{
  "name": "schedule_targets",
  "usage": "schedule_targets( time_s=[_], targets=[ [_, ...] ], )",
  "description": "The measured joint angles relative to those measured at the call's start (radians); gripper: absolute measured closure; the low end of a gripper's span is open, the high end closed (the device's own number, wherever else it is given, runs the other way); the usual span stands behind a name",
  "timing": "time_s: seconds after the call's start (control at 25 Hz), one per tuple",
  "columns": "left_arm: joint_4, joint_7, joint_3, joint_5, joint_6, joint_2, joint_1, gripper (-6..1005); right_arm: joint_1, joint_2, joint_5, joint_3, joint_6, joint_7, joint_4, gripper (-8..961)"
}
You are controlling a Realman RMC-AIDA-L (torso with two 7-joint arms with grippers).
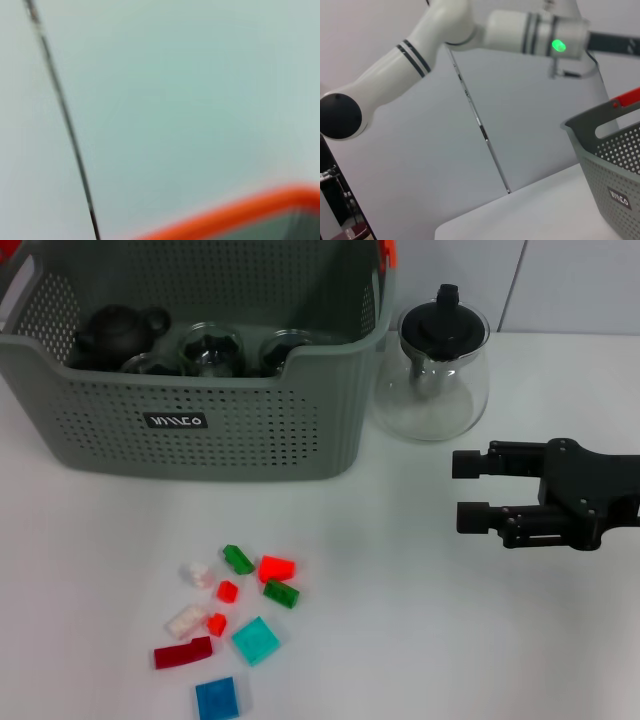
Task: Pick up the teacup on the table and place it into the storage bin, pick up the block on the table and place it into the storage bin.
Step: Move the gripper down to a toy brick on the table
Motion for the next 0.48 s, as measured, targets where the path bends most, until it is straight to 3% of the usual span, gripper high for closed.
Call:
schedule_targets(
  time_s=[0.04, 0.16, 0.2, 0.24, 0.28, 0.36, 0.48],
  targets=[
    [0.051, 0.020, -0.040, -0.100, 0.045, 0.002, 0.026, 255, 0.000, 0.000, 0.000, 0.000, 0.000, -0.002, 0.000, 160],
    [0.111, 0.114, -0.123, -0.385, 0.163, 0.019, 0.089, 237, 0.000, -0.001, 0.000, 0.001, -0.002, -0.010, 0.000, 160],
    [0.114, 0.182, -0.159, -0.530, 0.233, 0.030, 0.119, 231, 0.000, -0.002, 0.000, 0.001, -0.002, -0.010, 0.000, 160],
    [0.096, 0.301, -0.224, -0.757, 0.376, 0.043, 0.163, 225, 0.000, -0.002, 0.000, 0.001, -0.003, -0.011, 0.000, 160],
    [0.096, 0.301, -0.224, -0.757, 0.376, 0.043, 0.163, 218, 0.000, -0.003, 0.000, 0.002, -0.004, -0.011, 0.000, 160],
    [0.072, 0.420, -0.288, -0.928, 0.541, 0.044, 0.198, 206, 0.000, -0.003, 0.000, 0.003, -0.007, -0.013, 0.000, 160],
    [0.068, 0.538, -0.347, -1.035, 0.760, 0.035, 0.239, 188, -0.001, -0.004, 0.000, 0.005, -0.008, -0.013, 0.000, 160]
  ],
)
